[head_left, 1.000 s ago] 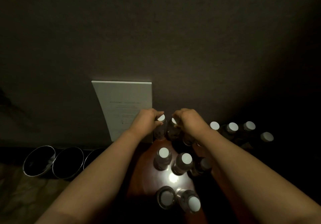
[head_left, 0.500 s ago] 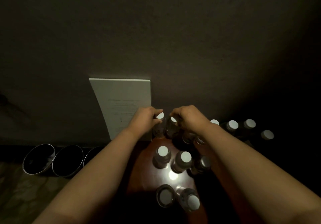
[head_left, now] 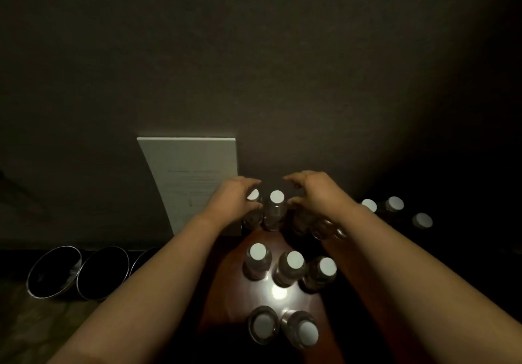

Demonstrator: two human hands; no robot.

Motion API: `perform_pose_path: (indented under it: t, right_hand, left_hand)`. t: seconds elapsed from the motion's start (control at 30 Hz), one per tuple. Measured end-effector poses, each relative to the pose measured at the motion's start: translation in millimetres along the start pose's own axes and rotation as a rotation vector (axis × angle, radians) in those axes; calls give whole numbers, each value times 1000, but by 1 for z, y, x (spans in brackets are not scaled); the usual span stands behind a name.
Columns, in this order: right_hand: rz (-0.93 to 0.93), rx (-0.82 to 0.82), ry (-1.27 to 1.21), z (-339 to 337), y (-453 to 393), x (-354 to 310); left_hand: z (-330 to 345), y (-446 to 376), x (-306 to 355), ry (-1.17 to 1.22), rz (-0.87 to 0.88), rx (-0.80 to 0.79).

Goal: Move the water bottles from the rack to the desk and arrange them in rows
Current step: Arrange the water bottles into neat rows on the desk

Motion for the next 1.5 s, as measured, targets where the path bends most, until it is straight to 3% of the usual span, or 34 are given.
perform_pose_path:
  t: [0.2, 0.37, 1.03, 1.27, 1.5]
  right_hand:
    - [76, -177, 148, 1, 21, 28]
    - [24, -112, 163, 5, 23, 25]
    - [19, -70, 112, 3, 2, 16]
    - [52, -122, 92, 3, 3, 23]
    - [171, -83, 28, -18, 28, 54]
  left_hand:
    - [0, -5, 38, 15, 146, 45]
    - [17, -12, 46, -28, 94, -34]
    - [22, -19, 39, -45, 48, -46]
    - [15, -20, 62, -169, 44, -85]
    - [28, -29, 87, -76, 103, -122]
Point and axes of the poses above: each hand's wrist, its own y-axis away from the middle knuckle, its own z-axis out of the palm, x = y × z, the point moved 5 cm from there along -y, towards the middle knuckle, and after that the axes turned 2 degrees about -y, right-handed, at the moved point
